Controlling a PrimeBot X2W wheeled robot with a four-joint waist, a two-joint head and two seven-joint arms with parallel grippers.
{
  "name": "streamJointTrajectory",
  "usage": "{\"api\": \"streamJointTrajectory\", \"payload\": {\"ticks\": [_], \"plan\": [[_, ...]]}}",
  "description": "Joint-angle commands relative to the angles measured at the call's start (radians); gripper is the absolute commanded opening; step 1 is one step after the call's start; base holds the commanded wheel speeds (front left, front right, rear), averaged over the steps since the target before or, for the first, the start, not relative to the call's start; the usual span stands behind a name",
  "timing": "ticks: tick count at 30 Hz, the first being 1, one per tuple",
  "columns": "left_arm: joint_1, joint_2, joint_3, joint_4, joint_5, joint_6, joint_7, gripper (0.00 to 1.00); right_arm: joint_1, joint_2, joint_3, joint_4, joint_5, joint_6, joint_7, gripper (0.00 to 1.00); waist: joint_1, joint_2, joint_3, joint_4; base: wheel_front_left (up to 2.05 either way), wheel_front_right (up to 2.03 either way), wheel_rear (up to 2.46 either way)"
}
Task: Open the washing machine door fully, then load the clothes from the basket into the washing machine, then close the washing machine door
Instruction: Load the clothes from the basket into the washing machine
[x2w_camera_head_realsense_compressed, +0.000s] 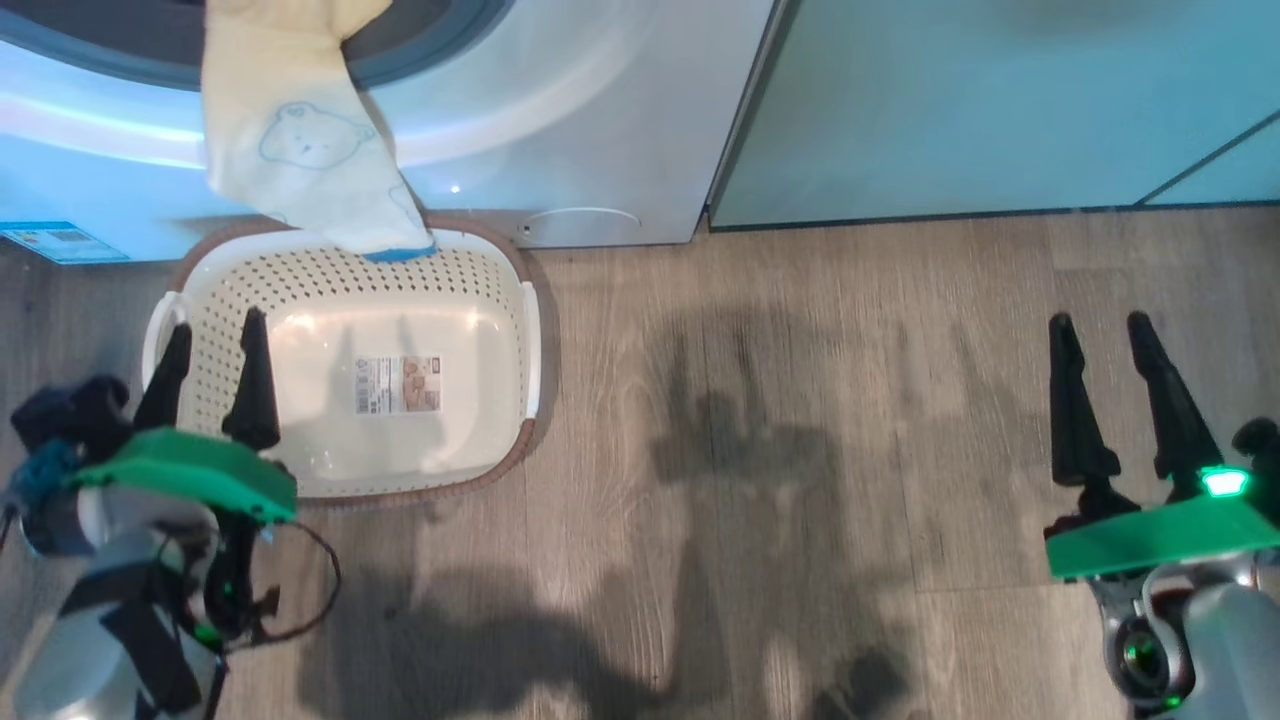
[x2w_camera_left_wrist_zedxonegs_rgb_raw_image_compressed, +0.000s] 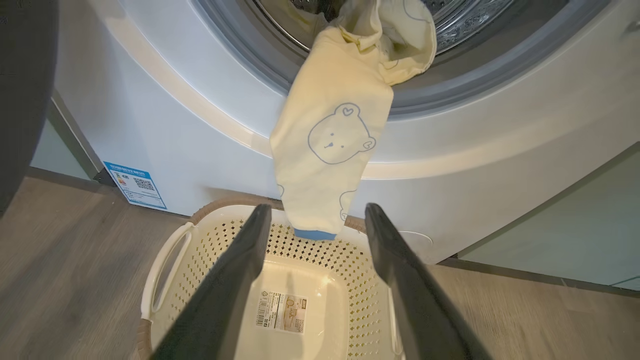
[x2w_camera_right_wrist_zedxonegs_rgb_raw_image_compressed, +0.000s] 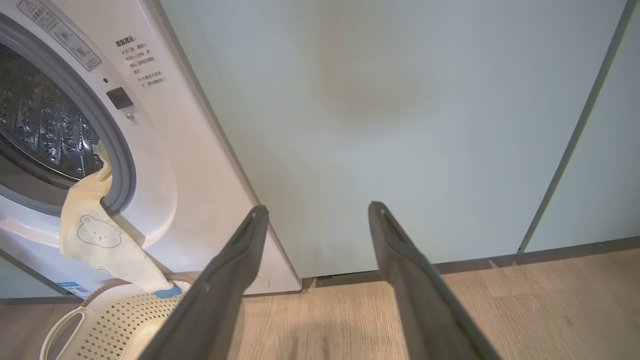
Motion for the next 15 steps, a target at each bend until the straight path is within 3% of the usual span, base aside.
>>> {"api": "streamJointTrajectory", "payload": {"ticks": [1,15], "plan": [[0.018,0.010,0.067,-0.044,0.021,-0.008,-0.006,1.00,0.015,-0.008,0.010,-0.026,-0.005,0.004,-0.009,1.00,0.0001,-0.0001,-0.009,0.003,0.00,0.00,0.00],[0.140,-0.068,0.161,-0.108,0.093,-0.045,-0.006,1.00,0.045,-0.013,0.005,-0.027,-0.005,0.004,-0.009,1.00,0.0001,-0.0001,-0.041,0.009,0.00,0.00,0.00]]}}
